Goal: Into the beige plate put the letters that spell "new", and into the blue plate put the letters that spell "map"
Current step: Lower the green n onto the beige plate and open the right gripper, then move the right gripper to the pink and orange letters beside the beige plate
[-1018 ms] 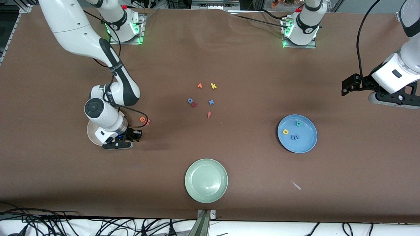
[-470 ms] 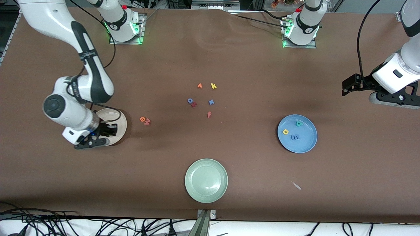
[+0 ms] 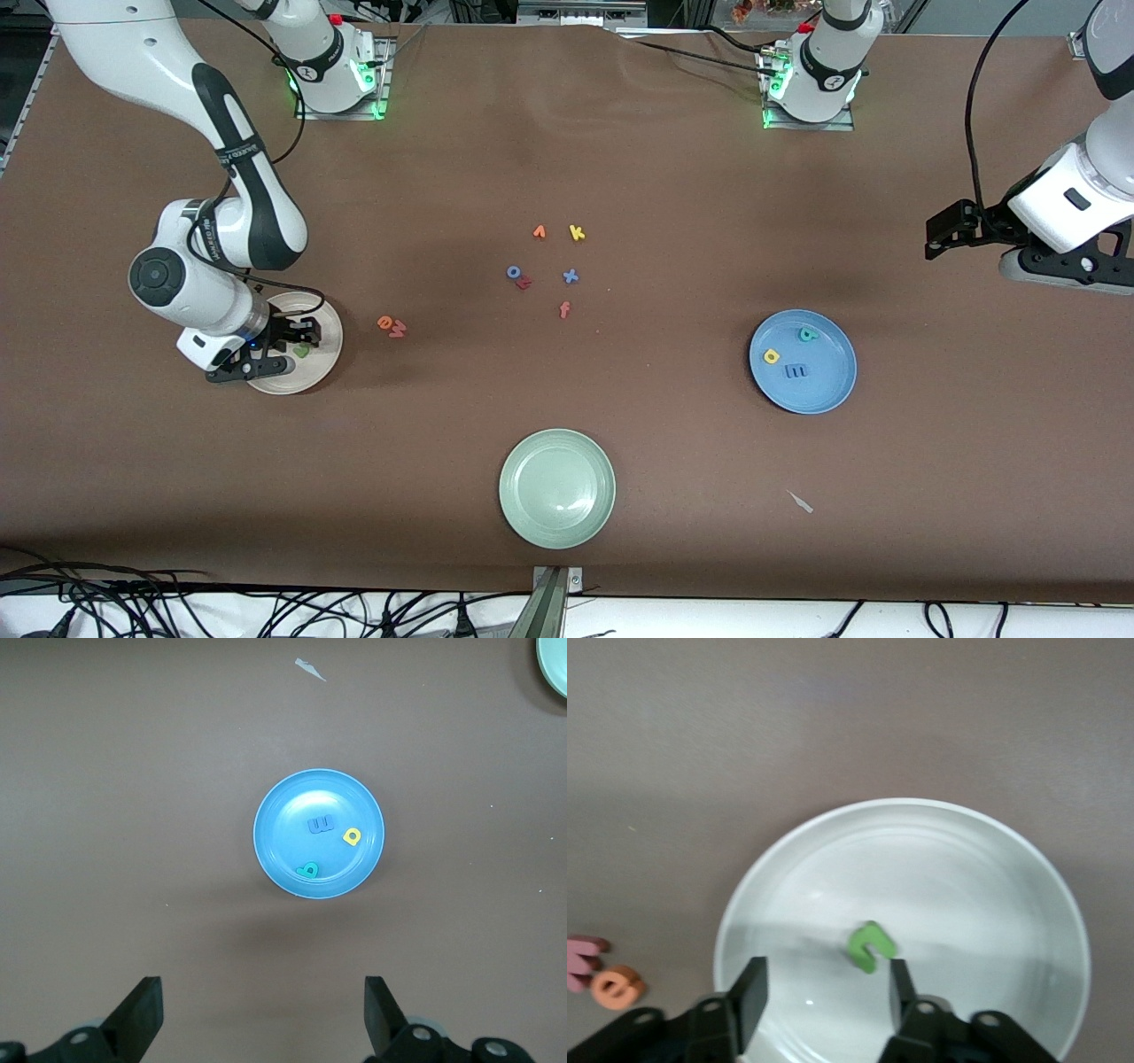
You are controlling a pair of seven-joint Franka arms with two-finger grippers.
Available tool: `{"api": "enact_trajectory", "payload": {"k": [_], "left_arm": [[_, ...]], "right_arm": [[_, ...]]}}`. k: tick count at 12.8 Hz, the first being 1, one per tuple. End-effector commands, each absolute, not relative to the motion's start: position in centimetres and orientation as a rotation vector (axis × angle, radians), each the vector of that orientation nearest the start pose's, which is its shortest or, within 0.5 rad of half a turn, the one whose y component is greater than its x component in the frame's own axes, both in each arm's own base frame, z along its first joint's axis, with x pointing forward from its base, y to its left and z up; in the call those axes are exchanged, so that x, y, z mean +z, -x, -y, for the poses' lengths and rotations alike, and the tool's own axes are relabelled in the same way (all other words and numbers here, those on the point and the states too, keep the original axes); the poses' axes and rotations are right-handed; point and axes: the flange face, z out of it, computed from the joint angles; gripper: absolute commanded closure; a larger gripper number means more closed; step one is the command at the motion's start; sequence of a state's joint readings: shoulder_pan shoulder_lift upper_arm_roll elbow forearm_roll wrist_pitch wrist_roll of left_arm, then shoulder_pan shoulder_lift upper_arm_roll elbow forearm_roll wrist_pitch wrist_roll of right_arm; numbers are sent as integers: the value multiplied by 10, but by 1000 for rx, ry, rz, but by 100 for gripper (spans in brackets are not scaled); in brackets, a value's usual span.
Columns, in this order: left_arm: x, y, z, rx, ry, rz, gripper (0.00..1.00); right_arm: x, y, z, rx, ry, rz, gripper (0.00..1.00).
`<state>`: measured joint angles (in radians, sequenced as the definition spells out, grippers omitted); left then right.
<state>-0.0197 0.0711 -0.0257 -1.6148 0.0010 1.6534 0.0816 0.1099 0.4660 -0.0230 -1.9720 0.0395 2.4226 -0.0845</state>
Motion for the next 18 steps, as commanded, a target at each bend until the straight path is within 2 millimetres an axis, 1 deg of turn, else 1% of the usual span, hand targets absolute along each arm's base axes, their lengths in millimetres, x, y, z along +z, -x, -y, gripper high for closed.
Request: {"api": "enact_trajectory", "payload": {"k": [1, 2, 4, 5, 6, 8, 9, 13, 16, 18], "left_arm": [[578, -582, 24, 48, 3153, -194, 0], [578, -582, 24, 48, 3152, -189, 0], [584, -583, 24, 29, 3151, -187, 0], [584, -583, 24, 26, 3150, -187, 0], [584, -583, 24, 26, 3150, -187, 0], [584, -583, 24, 26, 3150, -187, 0], [584, -583, 24, 26, 3150, -187, 0], [585, -583, 24, 24, 3151, -185, 0], [584, -583, 26, 26, 3150, -190, 0], [584, -583, 26, 29, 3150, -190, 0]], "right_arm": [[251, -599, -101, -4, 3086, 84, 33], [251, -596, -122, 1, 3081, 21, 33], [248, -586, -156, 17, 3080, -62, 31], [245, -583, -158, 29, 3082, -93, 31], [235, -575, -157, 50, 3085, -102, 31], [213, -555, -155, -1, 3080, -97, 31], [207, -547, -158, -11, 3081, -78, 31], [200, -536, -155, 11, 3087, -80, 31], [191, -531, -154, -17, 3082, -82, 31], [188, -531, -153, -15, 3083, -76, 31]]}}
